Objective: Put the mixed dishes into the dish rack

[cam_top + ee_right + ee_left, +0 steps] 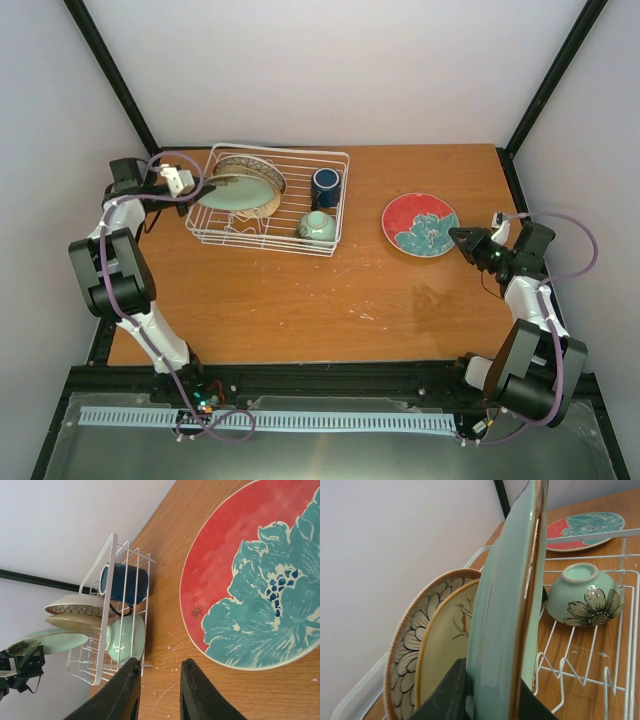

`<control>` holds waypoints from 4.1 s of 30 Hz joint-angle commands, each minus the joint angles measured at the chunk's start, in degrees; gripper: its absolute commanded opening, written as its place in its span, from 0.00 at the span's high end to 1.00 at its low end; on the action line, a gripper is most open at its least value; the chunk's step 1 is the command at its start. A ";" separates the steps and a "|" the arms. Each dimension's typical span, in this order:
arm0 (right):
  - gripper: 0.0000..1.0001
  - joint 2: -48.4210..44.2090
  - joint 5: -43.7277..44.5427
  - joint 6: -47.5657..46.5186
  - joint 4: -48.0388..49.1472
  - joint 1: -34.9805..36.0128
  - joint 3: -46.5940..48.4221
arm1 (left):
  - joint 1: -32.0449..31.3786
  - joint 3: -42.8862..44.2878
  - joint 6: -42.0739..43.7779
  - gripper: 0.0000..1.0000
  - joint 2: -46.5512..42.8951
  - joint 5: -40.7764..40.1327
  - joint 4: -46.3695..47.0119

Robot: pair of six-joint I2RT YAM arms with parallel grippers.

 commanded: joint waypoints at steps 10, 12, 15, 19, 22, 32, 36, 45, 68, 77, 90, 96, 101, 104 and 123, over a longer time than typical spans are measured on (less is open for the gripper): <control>0.79 0.48 0.89 1.22 3.03 0.28 0.55 | -0.04 7.24 17.18 1.00 8.94 9.41 -9.32; 0.79 0.72 1.09 1.39 3.33 0.28 0.43 | -0.12 7.96 19.26 0.99 10.37 9.94 -11.27; 0.79 1.16 1.07 1.91 4.05 0.27 0.14 | -0.12 7.85 20.32 0.99 12.22 10.47 -12.30; 0.79 2.03 1.08 2.52 5.04 0.33 0.01 | -0.44 6.67 22.63 0.99 13.86 10.82 -14.18; 0.79 2.41 1.03 3.19 6.20 0.37 -0.22 | -0.97 5.73 22.38 0.99 14.38 10.36 -13.48; 0.79 3.35 0.97 2.55 6.24 0.37 -0.44 | -2.83 13.21 25.50 0.99 18.01 9.25 -20.99; 0.79 4.19 0.95 3.35 7.56 0.37 -0.78 | -3.82 12.84 24.87 0.99 14.63 7.32 -21.50; 0.79 4.31 0.25 3.79 8.56 0.46 -1.41 | -3.99 11.71 21.26 1.00 10.25 4.42 -18.27; 0.79 4.06 0.17 4.22 8.59 0.45 -1.05 | -1.13 12.18 20.49 0.99 6.75 7.42 -15.46; 0.79 2.99 0.23 4.44 8.27 0.54 -1.17 | -0.47 15.40 20.43 1.00 5.75 9.98 -15.96; 0.80 2.33 0.43 4.77 8.10 0.50 -1.28 | -0.51 19.85 21.86 0.99 7.37 10.78 -19.93; 0.79 2.12 0.22 5.40 8.43 0.85 -1.32 | -0.81 16.00 21.50 0.99 4.97 11.55 -20.27; 0.79 1.67 0.07 5.37 8.24 1.32 -1.73 | -1.69 12.79 20.58 0.99 3.63 8.53 -19.06; 0.79 1.08 0.07 4.85 7.74 1.33 -2.01 | -2.17 12.48 20.60 0.99 4.49 6.50 -19.06; 0.80 3.30 0.60 3.23 6.80 1.33 -0.80 | -4.68 11.31 20.21 0.99 14.82 -1.08 -15.52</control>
